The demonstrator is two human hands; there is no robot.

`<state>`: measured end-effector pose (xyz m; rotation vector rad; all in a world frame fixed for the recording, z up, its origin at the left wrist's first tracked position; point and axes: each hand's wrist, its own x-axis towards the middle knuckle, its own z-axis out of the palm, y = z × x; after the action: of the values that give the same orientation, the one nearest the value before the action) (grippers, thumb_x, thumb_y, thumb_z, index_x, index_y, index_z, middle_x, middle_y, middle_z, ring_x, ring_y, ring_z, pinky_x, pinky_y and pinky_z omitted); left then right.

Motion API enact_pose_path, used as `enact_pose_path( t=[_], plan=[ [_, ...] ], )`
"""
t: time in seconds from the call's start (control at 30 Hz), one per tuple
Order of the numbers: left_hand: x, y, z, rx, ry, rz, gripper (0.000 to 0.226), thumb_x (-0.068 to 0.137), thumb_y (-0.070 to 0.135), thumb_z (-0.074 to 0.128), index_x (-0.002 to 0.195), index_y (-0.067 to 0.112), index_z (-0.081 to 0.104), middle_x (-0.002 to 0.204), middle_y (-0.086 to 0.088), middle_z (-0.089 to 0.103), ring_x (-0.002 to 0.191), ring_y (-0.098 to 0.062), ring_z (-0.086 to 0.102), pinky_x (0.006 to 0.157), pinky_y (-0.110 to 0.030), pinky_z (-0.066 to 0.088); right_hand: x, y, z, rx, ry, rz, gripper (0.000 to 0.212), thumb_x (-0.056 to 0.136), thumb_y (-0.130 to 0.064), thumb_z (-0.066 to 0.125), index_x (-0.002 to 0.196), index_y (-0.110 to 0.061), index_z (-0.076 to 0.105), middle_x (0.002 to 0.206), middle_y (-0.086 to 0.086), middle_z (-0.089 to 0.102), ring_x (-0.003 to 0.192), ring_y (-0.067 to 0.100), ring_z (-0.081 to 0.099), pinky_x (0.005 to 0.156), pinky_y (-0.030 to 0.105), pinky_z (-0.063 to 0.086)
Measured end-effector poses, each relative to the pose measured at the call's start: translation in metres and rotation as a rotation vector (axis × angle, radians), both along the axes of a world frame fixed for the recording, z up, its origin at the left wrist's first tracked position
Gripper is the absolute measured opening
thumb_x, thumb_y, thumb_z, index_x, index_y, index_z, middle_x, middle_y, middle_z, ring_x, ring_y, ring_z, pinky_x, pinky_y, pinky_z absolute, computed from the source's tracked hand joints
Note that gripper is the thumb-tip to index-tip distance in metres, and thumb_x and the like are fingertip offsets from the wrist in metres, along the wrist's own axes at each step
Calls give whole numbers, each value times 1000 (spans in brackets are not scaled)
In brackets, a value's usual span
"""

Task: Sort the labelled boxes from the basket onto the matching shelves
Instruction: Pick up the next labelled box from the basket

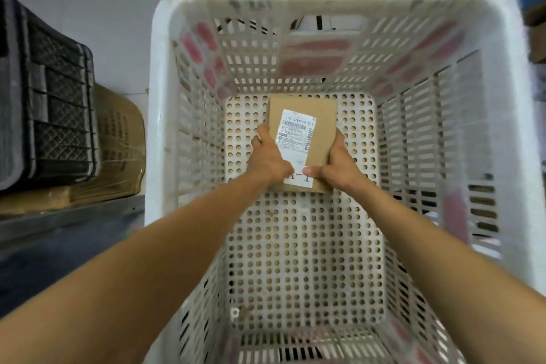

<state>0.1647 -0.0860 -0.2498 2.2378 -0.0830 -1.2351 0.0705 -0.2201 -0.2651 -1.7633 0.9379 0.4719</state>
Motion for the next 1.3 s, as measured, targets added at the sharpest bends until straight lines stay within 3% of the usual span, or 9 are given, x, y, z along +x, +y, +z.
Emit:
enact_pose_path(
  t=[0.23,0.4,0.57,0.73,0.87,0.97,1.03,1.17,1.3],
  plan=[
    [-33,-13,-16,-149,156,2,124,60,8,88,148,36,5,133,-6,52,120,-27,52,99,-47,46,-49,-31,-4,20,-33,-88,116,66,-1,84,151,-26,9,121,-16,52,115,8,51,99,32,45],
    [-39,-11,-20,-222,237,20,130,72,-9,76,149,28,-22,151,-1,36,128,-19,43,103,-38,44,-49,-21,-13,89,-113,-210,109,74,-9,82,150,-25,6,115,-24,49,98,-13,52,69,-1,42],
    [-46,2,-9,-164,233,19,133,68,-9,78,148,41,-16,146,-4,43,125,-24,49,97,-45,51,-64,-8,-12,82,-136,-260,125,67,0,84,153,-25,-4,133,-7,51,122,11,49,104,31,44],
    [-58,12,18,-231,150,-42,140,56,-2,86,148,49,-7,140,-8,46,124,-20,47,101,-45,47,-84,-7,19,78,-233,-264,126,55,4,89,150,-25,12,124,-8,57,117,8,54,104,37,46],
    [-75,21,65,-290,67,3,134,57,0,86,147,51,0,135,4,32,122,-13,38,110,-40,33,-97,-3,72,9,-357,-219,112,56,7,88,145,-20,26,115,-13,60,102,-7,57,83,11,51],
    [-94,37,115,-384,28,54,127,63,-10,79,152,37,3,131,6,37,120,-15,43,100,-35,45,-114,5,121,17,-423,-185,110,56,2,89,145,-19,28,111,-19,57,96,-13,53,73,2,46],
    [-108,49,154,-405,-46,78,130,58,-5,84,153,30,2,131,4,44,118,-14,45,94,-26,47,-124,19,158,-24,-451,-141,118,54,-5,92,148,-20,22,117,-17,56,104,-9,52,85,10,47],
    [-147,67,227,-478,-165,75,152,43,20,93,152,24,-13,149,-7,38,140,-23,32,118,-47,24,-149,54,232,-71,-519,-59,150,37,-34,98,153,-28,3,140,-6,48,129,9,45,111,35,36],
    [-176,90,268,-520,-193,78,144,39,22,94,149,36,3,141,0,47,136,-23,37,113,-54,30,-179,73,295,-56,-530,-37,152,44,-25,97,153,-34,-9,152,-1,36,136,14,38,115,45,32]
  ],
)
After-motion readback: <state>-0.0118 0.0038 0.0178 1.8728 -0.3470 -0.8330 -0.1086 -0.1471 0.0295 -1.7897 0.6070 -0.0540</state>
